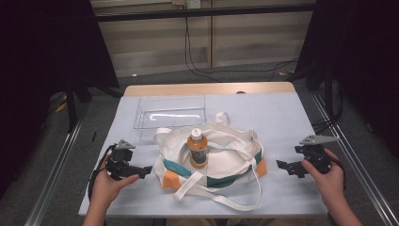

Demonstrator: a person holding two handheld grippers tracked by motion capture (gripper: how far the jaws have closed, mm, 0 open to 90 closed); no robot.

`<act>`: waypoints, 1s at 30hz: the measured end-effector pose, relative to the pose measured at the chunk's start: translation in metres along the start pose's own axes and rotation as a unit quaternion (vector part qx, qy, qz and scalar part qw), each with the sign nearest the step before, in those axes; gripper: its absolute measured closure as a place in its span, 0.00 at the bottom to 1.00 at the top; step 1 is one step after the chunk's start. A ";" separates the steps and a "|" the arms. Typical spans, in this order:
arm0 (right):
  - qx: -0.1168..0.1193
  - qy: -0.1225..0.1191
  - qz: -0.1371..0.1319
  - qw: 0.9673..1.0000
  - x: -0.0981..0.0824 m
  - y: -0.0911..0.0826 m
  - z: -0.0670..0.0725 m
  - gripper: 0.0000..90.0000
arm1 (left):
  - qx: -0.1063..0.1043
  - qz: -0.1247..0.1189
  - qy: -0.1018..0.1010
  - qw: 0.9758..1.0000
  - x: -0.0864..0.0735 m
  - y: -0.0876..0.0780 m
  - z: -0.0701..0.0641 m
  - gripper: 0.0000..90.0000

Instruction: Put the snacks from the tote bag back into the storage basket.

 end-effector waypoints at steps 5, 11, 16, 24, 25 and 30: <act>0.000 0.004 -0.003 1.000 0.001 -0.002 -0.001 0.02 | -0.009 0.009 0.000 1.000 0.002 0.001 -0.004 0.06; 0.003 0.007 -0.005 1.000 0.001 -0.004 -0.001 0.02 | -0.022 0.030 0.001 0.999 0.004 -0.003 -0.007 0.06; 0.000 0.011 -0.009 1.000 0.001 -0.006 -0.004 0.02 | -0.038 0.030 -0.020 0.999 0.012 -0.006 -0.012 0.07; 0.001 0.018 -0.012 1.000 0.002 -0.008 -0.006 0.02 | -0.054 0.064 -0.009 0.996 0.017 -0.009 -0.016 0.07; 0.002 0.018 -0.013 1.000 0.002 -0.008 -0.005 0.02 | -0.057 0.064 -0.009 0.996 0.018 -0.009 -0.017 0.07; 0.004 0.018 -0.014 1.000 0.002 -0.008 -0.006 0.02 | -0.062 0.091 -0.003 0.994 0.019 -0.013 -0.018 0.08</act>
Point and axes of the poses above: each handheld gripper's, and its own axes: y roughly forward along the jaws, x roughly out of its top, z roughly to its left, the point moved 10 cm from there along y, roughly forward along the jaws, and after that the axes turned 11 degrees about y, right-handed, at the moved point
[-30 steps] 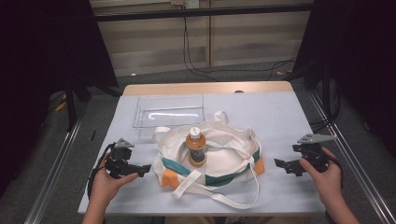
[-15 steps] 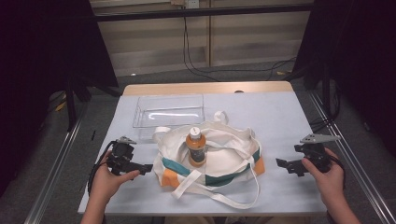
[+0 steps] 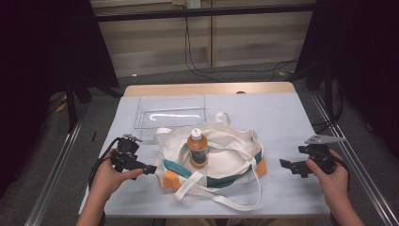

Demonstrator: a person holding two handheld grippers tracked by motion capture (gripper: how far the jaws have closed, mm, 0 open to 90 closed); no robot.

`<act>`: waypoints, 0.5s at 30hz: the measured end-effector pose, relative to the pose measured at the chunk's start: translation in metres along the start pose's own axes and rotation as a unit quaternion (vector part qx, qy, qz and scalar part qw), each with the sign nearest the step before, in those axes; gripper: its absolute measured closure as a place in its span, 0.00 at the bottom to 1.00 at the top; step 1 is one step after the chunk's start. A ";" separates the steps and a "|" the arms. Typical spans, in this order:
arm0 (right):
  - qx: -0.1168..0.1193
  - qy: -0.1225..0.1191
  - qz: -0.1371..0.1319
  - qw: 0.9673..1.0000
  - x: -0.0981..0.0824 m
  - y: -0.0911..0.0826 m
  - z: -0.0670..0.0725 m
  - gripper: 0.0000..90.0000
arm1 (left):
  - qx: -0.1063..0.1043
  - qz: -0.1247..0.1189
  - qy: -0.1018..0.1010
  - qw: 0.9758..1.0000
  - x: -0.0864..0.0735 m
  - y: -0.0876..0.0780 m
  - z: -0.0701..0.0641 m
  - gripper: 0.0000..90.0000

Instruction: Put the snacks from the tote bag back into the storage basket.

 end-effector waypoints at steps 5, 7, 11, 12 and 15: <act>0.000 0.002 -0.001 1.000 0.001 -0.001 -0.001 0.02 | -0.005 0.015 0.004 1.000 0.007 -0.008 -0.002 0.08; -0.001 0.004 -0.002 1.000 0.001 -0.001 -0.001 0.02 | -0.005 0.022 0.008 1.000 0.009 -0.011 -0.002 0.08; -0.001 0.005 0.000 1.000 0.000 -0.001 -0.001 0.02 | -0.015 0.044 0.009 0.999 0.011 -0.011 -0.006 0.09; -0.001 0.006 0.000 1.000 0.000 -0.001 -0.001 0.02 | -0.016 0.046 0.013 0.999 0.012 -0.011 -0.007 0.09; 0.001 0.004 -0.001 1.000 0.000 -0.001 -0.001 0.02 | -0.017 0.046 0.013 0.999 0.016 -0.014 -0.008 0.09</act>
Point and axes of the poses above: each handheld gripper's, and its own axes: y roughly forward along the jaws, x roughly out of its top, z roughly to its left, the point moved 10 cm from there along y, roughly forward along the jaws, and after that the axes turned 11 degrees about y, right-handed, at the moved point
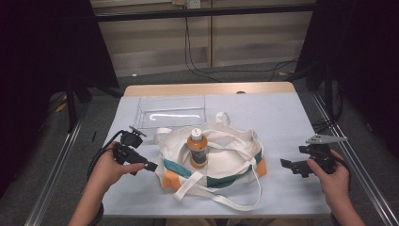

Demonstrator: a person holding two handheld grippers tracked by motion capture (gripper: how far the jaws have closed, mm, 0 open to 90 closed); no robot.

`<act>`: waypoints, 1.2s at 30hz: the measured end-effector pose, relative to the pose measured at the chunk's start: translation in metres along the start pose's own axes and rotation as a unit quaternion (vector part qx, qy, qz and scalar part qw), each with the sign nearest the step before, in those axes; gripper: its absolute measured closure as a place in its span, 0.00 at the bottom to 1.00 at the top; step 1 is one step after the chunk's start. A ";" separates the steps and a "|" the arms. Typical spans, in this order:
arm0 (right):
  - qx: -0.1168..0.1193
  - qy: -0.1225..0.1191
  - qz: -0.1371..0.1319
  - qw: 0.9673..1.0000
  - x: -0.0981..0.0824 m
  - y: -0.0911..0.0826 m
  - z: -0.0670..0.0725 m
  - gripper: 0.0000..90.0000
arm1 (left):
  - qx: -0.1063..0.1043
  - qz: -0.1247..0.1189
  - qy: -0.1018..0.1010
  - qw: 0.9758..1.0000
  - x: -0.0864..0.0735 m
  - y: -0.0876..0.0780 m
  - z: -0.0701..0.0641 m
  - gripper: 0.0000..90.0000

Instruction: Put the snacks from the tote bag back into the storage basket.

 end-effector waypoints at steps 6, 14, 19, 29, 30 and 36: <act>0.001 0.002 0.001 1.000 0.000 0.000 0.000 0.02 | -0.003 0.007 0.010 1.000 0.008 -0.005 -0.003 0.09; 0.001 0.002 0.002 1.000 0.000 0.000 0.001 0.02 | -0.013 0.016 0.024 1.000 0.023 -0.015 -0.008 0.09; 0.001 0.001 0.004 1.000 -0.001 0.000 0.001 0.02 | -0.019 0.024 0.032 0.999 0.031 -0.019 -0.013 0.09; 0.002 0.001 0.003 1.000 -0.001 0.000 0.001 0.02 | -0.026 0.027 0.043 0.998 0.049 -0.023 -0.022 0.10; 0.002 0.000 0.002 1.000 0.000 0.000 0.001 0.02 | -0.028 0.025 0.043 0.998 0.052 -0.022 -0.024 0.10; 0.003 -0.001 0.002 1.000 0.000 -0.001 0.001 0.02 | -0.032 0.031 0.051 0.998 0.064 -0.020 -0.029 0.10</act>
Point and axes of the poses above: each handheld gripper's, and its own axes: y roughly forward along the jaws, x roughly out of its top, z roughly to its left, the point moved 10 cm from there along y, roughly forward along the jaws, and after that the axes turned 11 degrees about y, right-handed, at the moved point
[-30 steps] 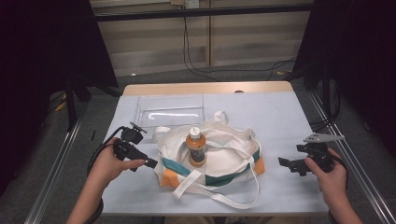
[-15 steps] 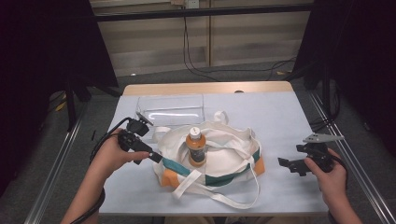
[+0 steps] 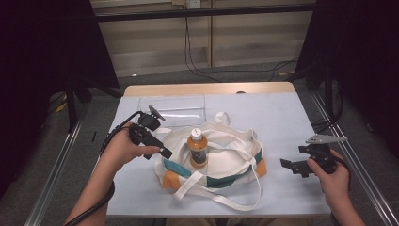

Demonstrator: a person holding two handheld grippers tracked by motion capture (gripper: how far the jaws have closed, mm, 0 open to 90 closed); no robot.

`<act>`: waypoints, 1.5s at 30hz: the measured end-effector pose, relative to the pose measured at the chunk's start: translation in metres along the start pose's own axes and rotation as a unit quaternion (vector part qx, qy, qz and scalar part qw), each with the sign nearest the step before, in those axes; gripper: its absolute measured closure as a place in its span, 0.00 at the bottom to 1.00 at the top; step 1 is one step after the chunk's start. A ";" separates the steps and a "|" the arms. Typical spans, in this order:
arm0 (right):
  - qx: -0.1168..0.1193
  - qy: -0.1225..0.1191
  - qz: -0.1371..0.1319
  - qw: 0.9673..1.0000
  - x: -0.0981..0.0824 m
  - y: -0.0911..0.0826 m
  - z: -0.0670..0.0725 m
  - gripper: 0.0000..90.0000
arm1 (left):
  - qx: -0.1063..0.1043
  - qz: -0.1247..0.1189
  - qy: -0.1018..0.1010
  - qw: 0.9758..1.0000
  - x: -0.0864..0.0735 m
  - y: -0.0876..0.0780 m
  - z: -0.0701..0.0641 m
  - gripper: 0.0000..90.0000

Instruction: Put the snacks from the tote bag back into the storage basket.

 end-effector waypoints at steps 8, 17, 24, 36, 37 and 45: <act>0.000 0.000 -0.001 1.000 0.000 0.001 0.000 0.02 | -0.004 0.004 0.014 1.000 0.012 0.003 -0.004 0.10; 0.001 0.001 -0.003 1.000 0.001 0.000 0.000 0.02 | -0.011 0.009 0.027 1.000 0.024 0.010 -0.011 0.11; 0.003 -0.002 -0.002 1.000 0.001 0.001 0.001 0.02 | -0.012 0.012 0.034 0.999 0.029 0.011 -0.015 0.11; 0.002 -0.004 -0.001 1.000 0.001 0.001 0.002 0.02 | -0.018 0.018 0.047 0.999 0.039 0.017 -0.023 0.12; 0.002 -0.004 -0.001 1.000 0.001 0.001 0.002 0.02 | -0.019 0.017 0.049 0.999 0.040 0.018 -0.023 0.12; 0.003 -0.002 0.000 1.000 0.001 0.000 0.002 0.02 | -0.022 0.023 0.054 0.998 0.045 0.023 -0.028 0.12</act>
Point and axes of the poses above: each handheld gripper's, and its own axes: y roughly forward along the jaws, x roughly out of its top, z roughly to its left, the point moved 10 cm from there along y, roughly forward along the jaws, and after that the axes turned 11 degrees about y, right-handed, at the moved point
